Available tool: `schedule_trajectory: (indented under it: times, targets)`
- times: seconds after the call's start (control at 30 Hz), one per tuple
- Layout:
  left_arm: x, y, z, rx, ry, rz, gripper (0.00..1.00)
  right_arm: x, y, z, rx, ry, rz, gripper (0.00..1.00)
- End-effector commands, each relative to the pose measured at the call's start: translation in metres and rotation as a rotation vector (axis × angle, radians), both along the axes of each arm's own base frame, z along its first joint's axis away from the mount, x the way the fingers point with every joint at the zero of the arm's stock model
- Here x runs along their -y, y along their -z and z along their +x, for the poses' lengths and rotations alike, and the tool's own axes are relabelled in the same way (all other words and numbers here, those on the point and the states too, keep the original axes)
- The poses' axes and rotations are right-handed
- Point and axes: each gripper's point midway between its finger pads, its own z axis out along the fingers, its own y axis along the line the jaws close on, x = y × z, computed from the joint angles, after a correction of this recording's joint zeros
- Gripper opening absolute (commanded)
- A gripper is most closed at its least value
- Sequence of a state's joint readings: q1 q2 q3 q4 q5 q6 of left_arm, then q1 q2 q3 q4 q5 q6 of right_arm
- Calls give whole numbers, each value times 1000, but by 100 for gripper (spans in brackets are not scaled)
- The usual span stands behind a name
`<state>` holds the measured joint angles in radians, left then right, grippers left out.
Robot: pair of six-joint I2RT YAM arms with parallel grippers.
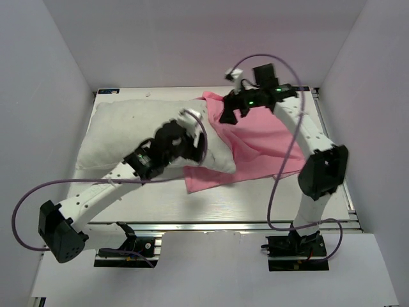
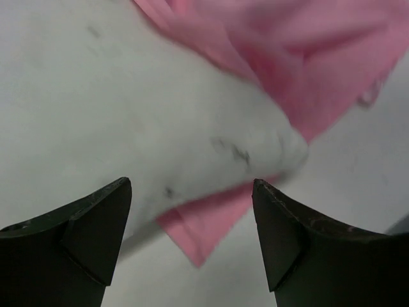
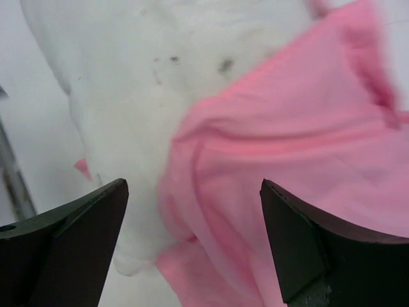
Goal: Put the pillow into the pillowcase
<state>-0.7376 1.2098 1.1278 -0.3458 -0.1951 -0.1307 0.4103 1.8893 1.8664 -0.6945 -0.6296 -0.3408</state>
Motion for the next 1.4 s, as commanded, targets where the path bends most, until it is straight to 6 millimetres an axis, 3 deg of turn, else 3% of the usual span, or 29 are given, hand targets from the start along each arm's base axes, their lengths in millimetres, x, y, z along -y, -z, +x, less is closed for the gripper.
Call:
schedule_trajectory:
  times: [0.0, 0.03, 0.07, 0.1, 0.13, 0.2, 0.23, 0.27, 0.33, 0.37, 0.47, 0.5, 0.63, 0.77, 0.8, 0.87, 0.93, 1.0, 1.03, 1.13, 1.17, 1.2, 1.27, 1.33, 1.37]
  targets:
    - [29, 42, -47, -52, 161, 61, 86, 75, -60, 10, 147, 156, 54, 89]
    - [32, 47, -49, -33, 166, 106, 86, 87, -77, 5, 203, 179, 82, 89]
    - [36, 52, -52, -22, 173, 133, 86, 98, -74, 2, 210, 196, 88, 89]
    - [40, 58, -56, -10, 193, 165, 86, 105, -68, -5, 211, 200, 98, 89]
    - [46, 76, -62, -12, 223, 220, 86, 119, -45, -21, 195, 209, 80, 89]
    - [43, 84, -52, 54, 192, 311, 86, 122, -28, -38, 202, 188, 66, 89]
    - [41, 90, -48, 70, 179, 348, 87, 124, -30, -52, 224, 177, 68, 89]
    - [39, 97, -42, 95, 163, 407, 87, 125, -9, -63, 188, 176, 64, 89]
    - [33, 91, -25, 174, 87, 452, 87, 127, -6, -79, 193, 176, 72, 89]
    - [33, 95, -15, 215, 60, 488, 88, 127, 6, -86, 163, 178, 71, 90]
    - [25, 98, 6, 276, -34, 630, 89, 127, 11, -96, 152, 182, 77, 89]
    - [26, 122, 13, 253, -36, 718, 90, 127, 18, -99, 124, 191, 75, 89]
    - [15, 144, 45, 241, -141, 761, 88, 129, 36, -107, 28, 235, 71, 89]
    - [4, 151, 68, 185, -289, 676, 55, 127, 54, -111, -44, 301, 79, 87]
    - [2, 147, 72, 181, -317, 647, 47, 126, 61, -115, -74, 318, 84, 86]
    - [2, 134, 72, 168, -329, 561, 18, 123, 63, -112, -69, 342, 95, 86]
    - [1, 111, 70, 166, -338, 467, 0, 114, 67, -114, -89, 339, 111, 85]
    - [-5, 95, 70, 160, -349, 401, 0, 104, 71, -116, -108, 327, 111, 83]
    - [-7, 75, 68, 166, -357, 323, 0, 99, 71, -116, -112, 324, 120, 82]
    - [-12, 49, 64, 158, -328, 177, 0, 82, 62, -102, -101, 351, 187, 80]
    - [-13, 44, 64, 159, -318, 158, 0, 78, 53, -89, -60, 371, 222, 79]
    - [-18, 45, 63, 144, -311, 162, 0, 72, 60, -83, -87, 380, 229, 76]
    - [-25, 40, 62, 131, -318, 149, 0, 63, 50, -68, -112, 403, 275, 73]
    - [-30, 41, 64, 122, -316, 144, 0, 50, 60, -54, -149, 403, 278, 66]
    - [-33, 41, 65, 120, -318, 143, 0, 41, 53, -49, -152, 385, 290, 66]
